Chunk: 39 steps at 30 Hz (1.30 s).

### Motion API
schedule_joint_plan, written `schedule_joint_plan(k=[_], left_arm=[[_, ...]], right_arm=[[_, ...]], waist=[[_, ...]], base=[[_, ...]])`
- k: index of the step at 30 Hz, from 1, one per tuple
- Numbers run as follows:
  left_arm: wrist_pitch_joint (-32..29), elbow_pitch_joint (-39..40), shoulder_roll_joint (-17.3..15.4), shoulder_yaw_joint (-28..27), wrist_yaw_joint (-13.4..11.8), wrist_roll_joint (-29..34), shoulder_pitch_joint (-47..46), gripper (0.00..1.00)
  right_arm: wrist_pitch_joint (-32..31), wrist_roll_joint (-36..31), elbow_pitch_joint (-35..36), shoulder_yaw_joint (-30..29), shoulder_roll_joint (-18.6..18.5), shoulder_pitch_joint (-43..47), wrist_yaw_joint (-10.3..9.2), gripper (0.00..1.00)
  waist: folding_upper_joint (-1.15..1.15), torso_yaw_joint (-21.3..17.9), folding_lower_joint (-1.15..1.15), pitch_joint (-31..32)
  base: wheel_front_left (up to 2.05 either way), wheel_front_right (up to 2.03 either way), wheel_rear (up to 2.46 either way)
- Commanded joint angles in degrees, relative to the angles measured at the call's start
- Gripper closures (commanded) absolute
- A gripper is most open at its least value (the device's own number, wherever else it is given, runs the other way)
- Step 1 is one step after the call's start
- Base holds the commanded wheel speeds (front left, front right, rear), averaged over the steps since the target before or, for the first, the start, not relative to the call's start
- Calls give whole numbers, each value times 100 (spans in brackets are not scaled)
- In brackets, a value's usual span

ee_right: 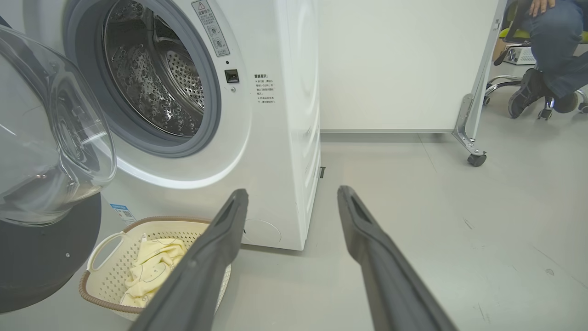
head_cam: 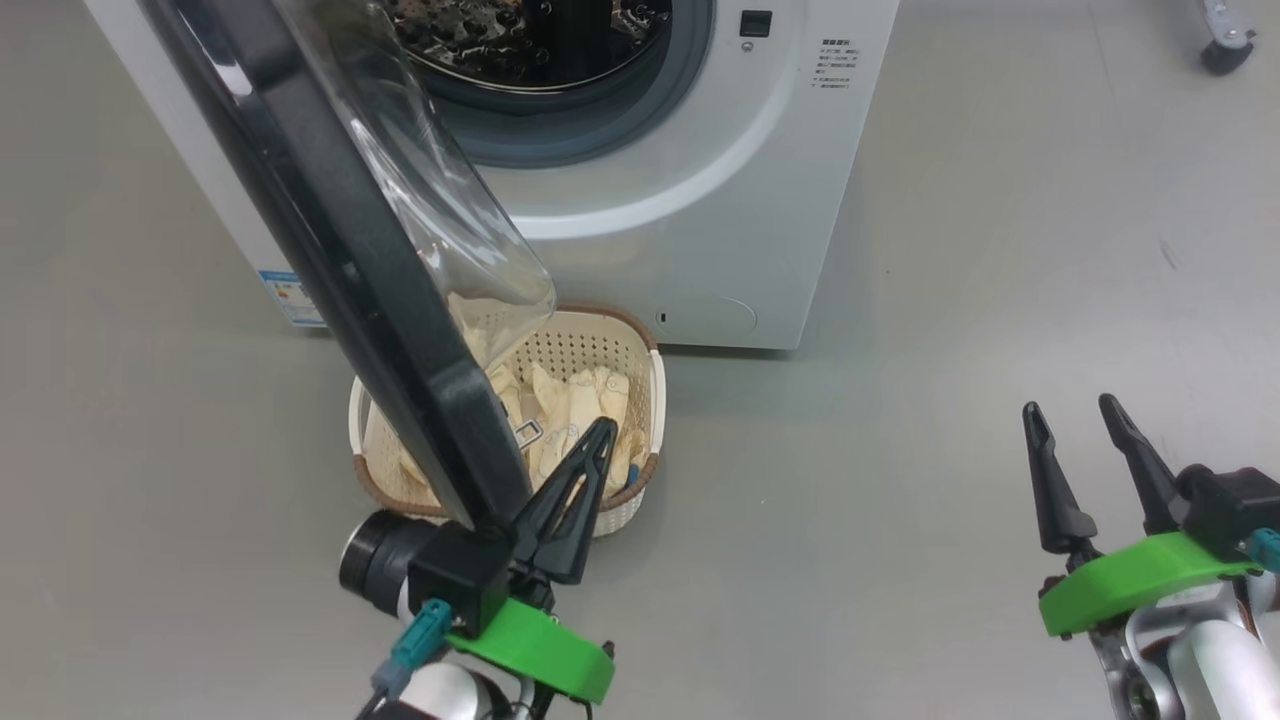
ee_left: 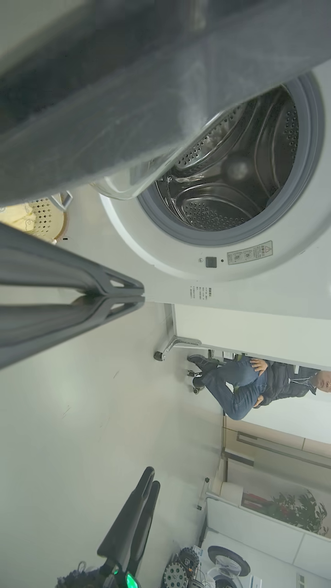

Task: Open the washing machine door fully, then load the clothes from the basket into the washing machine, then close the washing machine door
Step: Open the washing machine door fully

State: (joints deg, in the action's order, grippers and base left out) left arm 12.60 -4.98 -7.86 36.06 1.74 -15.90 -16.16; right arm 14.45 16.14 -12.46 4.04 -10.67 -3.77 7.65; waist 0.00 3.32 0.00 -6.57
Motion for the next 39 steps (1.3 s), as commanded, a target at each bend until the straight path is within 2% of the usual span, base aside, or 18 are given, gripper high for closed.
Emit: schedule_joint_plan(k=[1, 14, 24, 39], left_arm=[[64, 104, -74, -273, -70, -79, -263, 100], [84, -153, -62, -328, -114, -218, -283, 100], [83, -480, -130, -533, -323, -352, -236, 100], [50, -484, -238, -563, -444, -386, -229, 100]], right_arm=[[55, 49, 137, 68, -143, -209, -16, 0], [55, 70, 92, 98, -113, -246, -16, 0], [55, 86, 65, 140, -121, -203, -16, 0], [55, 130, 44, 140, -111, -163, -16, 0]], waist=[[0, 19, 0, -2], [0, 201, 0, -7], [0, 222, 0, 96], [0, 422, 0, 143]], base=[[0, 0, 0], [0, 0, 0], [0, 0, 0], [0, 0, 0]])
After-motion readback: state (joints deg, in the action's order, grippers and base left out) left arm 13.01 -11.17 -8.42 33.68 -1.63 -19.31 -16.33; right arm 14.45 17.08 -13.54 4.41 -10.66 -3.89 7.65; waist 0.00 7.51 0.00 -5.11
